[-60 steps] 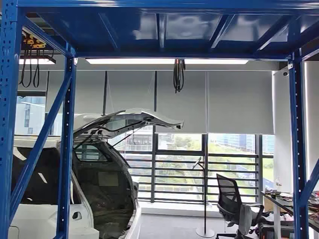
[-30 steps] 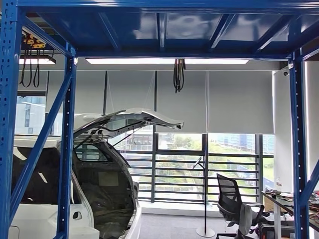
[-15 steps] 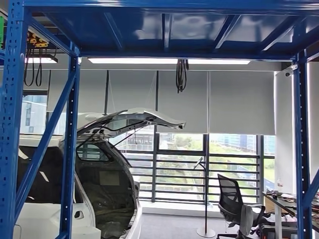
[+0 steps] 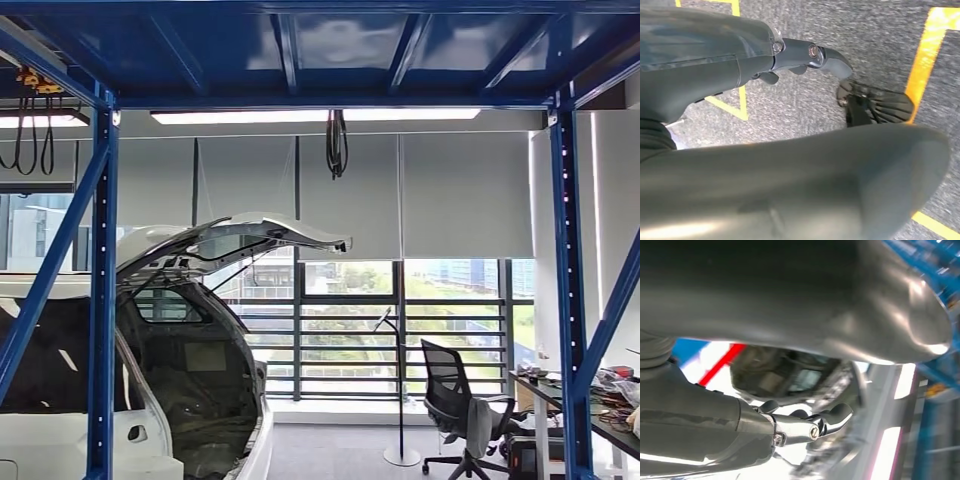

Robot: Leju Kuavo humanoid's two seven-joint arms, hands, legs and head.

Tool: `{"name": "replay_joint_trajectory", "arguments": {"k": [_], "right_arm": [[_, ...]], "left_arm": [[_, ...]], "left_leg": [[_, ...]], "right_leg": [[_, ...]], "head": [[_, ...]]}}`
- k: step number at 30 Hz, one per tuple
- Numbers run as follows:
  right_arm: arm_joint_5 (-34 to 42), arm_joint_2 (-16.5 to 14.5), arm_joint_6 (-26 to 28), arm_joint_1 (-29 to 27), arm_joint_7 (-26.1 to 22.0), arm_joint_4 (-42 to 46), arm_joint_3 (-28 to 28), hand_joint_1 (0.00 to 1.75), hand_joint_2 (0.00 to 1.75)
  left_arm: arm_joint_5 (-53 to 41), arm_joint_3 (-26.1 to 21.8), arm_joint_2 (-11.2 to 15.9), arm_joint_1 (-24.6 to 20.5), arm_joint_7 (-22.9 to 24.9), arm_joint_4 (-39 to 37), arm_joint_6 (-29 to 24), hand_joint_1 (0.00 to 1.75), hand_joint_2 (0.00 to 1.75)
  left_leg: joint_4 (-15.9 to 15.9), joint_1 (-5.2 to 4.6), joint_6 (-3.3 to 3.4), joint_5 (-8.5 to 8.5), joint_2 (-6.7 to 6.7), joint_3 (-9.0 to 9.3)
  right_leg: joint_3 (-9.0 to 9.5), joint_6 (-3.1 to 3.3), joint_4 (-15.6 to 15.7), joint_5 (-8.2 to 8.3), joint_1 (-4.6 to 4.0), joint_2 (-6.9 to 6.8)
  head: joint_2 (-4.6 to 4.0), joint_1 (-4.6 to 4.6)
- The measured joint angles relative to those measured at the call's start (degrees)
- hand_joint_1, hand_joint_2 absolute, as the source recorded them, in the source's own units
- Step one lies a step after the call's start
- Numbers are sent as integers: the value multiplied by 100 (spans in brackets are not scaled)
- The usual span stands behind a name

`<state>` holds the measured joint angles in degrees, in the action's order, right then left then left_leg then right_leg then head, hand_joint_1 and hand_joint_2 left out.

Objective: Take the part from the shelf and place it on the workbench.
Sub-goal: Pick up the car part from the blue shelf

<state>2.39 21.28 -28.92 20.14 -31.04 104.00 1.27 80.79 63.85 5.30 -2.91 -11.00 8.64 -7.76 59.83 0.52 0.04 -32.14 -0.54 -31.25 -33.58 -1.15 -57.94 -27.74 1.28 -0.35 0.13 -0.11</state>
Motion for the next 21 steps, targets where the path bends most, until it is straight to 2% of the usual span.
{"name": "replay_joint_trajectory", "arguments": {"k": [1,3,4,5,6,8,9,10,13,15,16,18,19,20,21], "right_arm": [[15,54,-49,61,-43,154,20,0,0],[51,149,-148,163,-116,423,64,0,0],[69,192,-197,205,-150,541,91,0,0],[87,229,-241,243,-181,650,115,0,0],[105,263,-286,276,-211,753,135,0,0],[138,310,-351,338,-253,924,164,0,0],[151,327,-372,367,-263,990,179,0,0],[160,344,-385,391,-268,1046,195,0,0],[170,394,-400,414,-267,1160,243,0,0],[170,428,-399,428,-264,1208,275,0,0],[172,445,-397,433,-260,1223,290,0,0],[178,464,-391,411,-227,1234,318,0,0],[185,470,-386,377,-201,1233,333,0,0],[195,479,-377,339,-165,1231,350,0,0],[212,494,-365,300,-124,1227,366,0,0]], "left_arm": [[105,86,15,-23,-13,-25,-8,0,0],[304,249,43,-59,-37,-73,-21,0,0],[404,329,58,-70,-49,-97,-28,0,0],[492,400,71,-75,-62,-117,-33,0,0],[562,466,85,-80,-76,-135,-39,0,0],[625,569,110,-93,-105,-167,-45,0,0],[632,613,119,-102,-116,-179,-46,0,0],[634,651,124,-110,-122,-189,-46,0,0],[635,737,128,-129,-125,-209,-43,0,0],[635,783,128,-145,-133,-221,-33,0,0],[635,802,130,-153,-140,-226,-27,0,0],[637,827,133,-156,-155,-232,-21,0,0],[639,835,135,-154,-161,-235,-20,0,0],[641,845,136,-152,-168,-237,-20,0,0],[642,856,137,-155,-175,-239,-20,0,0]], "left_leg": [[298,6,-20,-172,2,-138],[1094,10,-43,-500,2,-531],[1380,13,-51,-562,2,-686],[1456,19,-55,-508,2,-748],[1306,29,-55,-347,2,-707],[577,62,-59,89,-28,-412],[238,75,-55,227,-56,-275],[25,81,-47,293,-81,-192],[-77,63,36,301,-74,-170],[-93,63,116,325,-32,-167],[-100,62,148,333,-10,-166],[-99,31,187,332,27,-168],[-99,11,196,330,41,-167],[-98,-10,204,328,51,-166],[-98,-30,210,326,56,-162]], "right_leg": [[3,29,7,1,5,1],[3,53,6,-5,0,14],[5,55,5,-6,-2,28],[9,53,4,-8,-1,48],[17,49,2,-11,2,74],[31,21,-6,-25,5,129],[24,-5,-20,-31,-1,162],[9,-39,-29,-29,-9,191],[-27,-142,-21,-5,1,250],[-95,-184,-190,-136,11,192],[-206,-196,-447,-294,11,150],[-552,-203,-1224,-657,6,97],[-700,-198,-1546,-760,5,92],[-761,-186,-1680,-759,-2,89],[-708,-161,-1574,-649,-15,86]], "head": [[0,1],[0,1],[0,1],[0,1],[0,1],[0,1],[0,-1],[0,-1],[0,-1],[0,-1],[0,-1],[0,-2],[0,-2],[0,-2],[0,-2]]}}
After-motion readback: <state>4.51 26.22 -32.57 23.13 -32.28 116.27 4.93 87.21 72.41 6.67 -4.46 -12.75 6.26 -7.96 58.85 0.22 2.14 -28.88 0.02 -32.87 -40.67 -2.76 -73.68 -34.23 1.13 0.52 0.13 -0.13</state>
